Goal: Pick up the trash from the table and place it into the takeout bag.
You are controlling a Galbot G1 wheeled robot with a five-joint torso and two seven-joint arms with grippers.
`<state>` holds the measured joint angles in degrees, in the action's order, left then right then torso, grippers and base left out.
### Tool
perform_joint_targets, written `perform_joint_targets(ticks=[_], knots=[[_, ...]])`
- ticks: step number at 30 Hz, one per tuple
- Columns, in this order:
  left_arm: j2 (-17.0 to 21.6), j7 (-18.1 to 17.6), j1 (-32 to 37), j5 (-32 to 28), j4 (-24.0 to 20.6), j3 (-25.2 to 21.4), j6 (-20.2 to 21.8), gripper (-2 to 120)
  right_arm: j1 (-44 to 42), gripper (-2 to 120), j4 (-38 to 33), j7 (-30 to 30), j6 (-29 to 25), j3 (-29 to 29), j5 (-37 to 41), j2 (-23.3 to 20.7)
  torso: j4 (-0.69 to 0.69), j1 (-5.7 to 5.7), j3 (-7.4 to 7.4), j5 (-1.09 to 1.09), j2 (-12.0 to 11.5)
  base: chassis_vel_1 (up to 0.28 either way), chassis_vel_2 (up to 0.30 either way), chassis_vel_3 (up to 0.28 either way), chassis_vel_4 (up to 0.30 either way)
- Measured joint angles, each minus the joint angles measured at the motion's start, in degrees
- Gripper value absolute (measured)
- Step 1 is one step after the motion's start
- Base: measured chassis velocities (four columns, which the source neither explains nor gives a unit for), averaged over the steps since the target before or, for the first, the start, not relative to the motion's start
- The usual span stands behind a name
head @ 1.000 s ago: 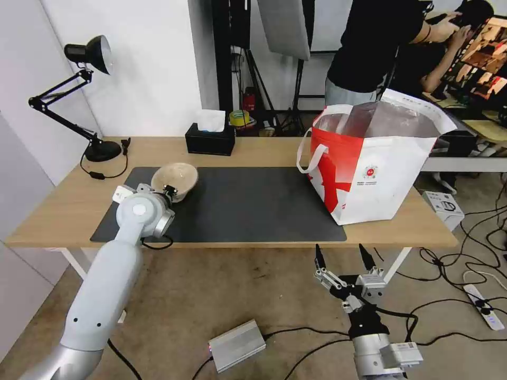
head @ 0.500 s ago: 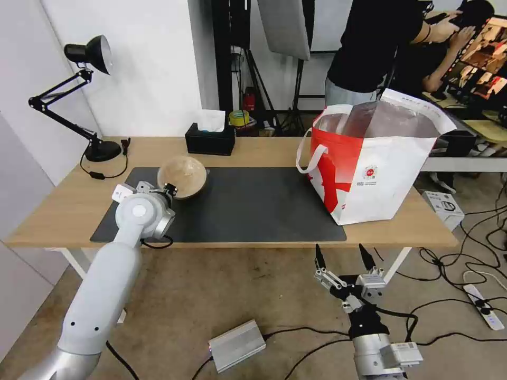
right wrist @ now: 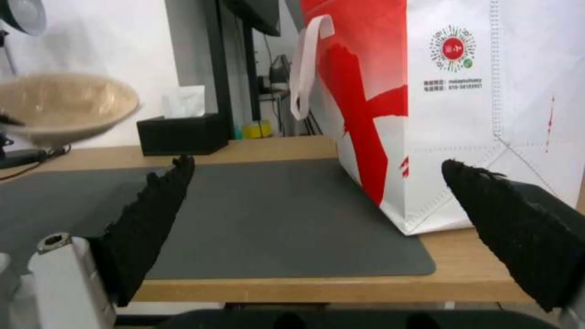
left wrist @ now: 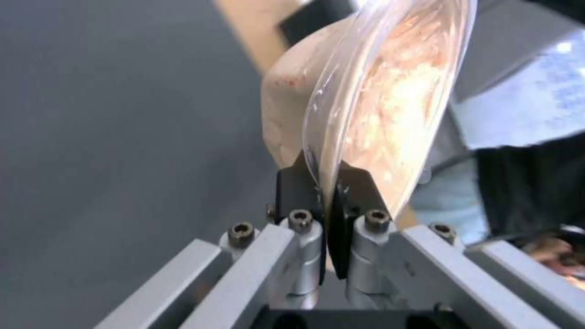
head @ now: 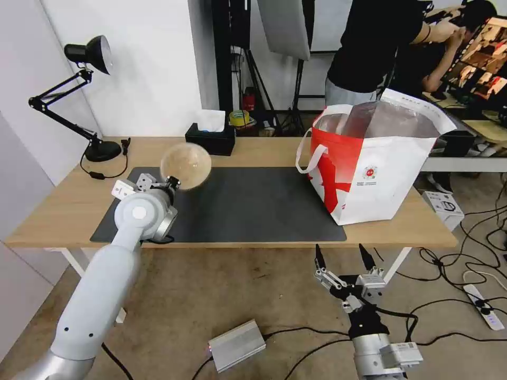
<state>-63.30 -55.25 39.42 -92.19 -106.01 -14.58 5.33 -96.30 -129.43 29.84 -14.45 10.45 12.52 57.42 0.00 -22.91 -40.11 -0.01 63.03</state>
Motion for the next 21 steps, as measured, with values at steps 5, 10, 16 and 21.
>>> perform_joint_targets(ticks=[5,10,16,21], knots=[[0.6,0.8,-0.5,-0.2,-1.1,0.7,-0.4,0,0.0,100,0.0,0.0,0.0,0.0,0.0,0.0,0.0,0.0,0.0,0.01,0.0,0.0,0.0,0.0,0.0],[1.8,2.8,-2.9,-1.1,-3.1,3.1,-1.2,0,0.0,100,0.0,0.0,0.0,0.0,0.0,0.0,0.0,0.0,0.0,0.01,0.0,0.0,0.0,0.0,0.0],[1.5,4.3,-6.0,-1.6,-3.1,6.2,-2.2,0,0.0,100,0.0,0.0,0.0,0.0,0.0,0.0,0.0,0.0,0.0,0.0,0.0,0.0,0.0,0.0,0.0],[0.7,5.3,-9.9,-1.6,-2.2,9.8,-2.9,0,0.0,100,0.0,0.0,0.0,0.0,0.0,0.0,0.0,0.0,0.0,0.01,0.0,0.0,0.0,0.0,0.0]])
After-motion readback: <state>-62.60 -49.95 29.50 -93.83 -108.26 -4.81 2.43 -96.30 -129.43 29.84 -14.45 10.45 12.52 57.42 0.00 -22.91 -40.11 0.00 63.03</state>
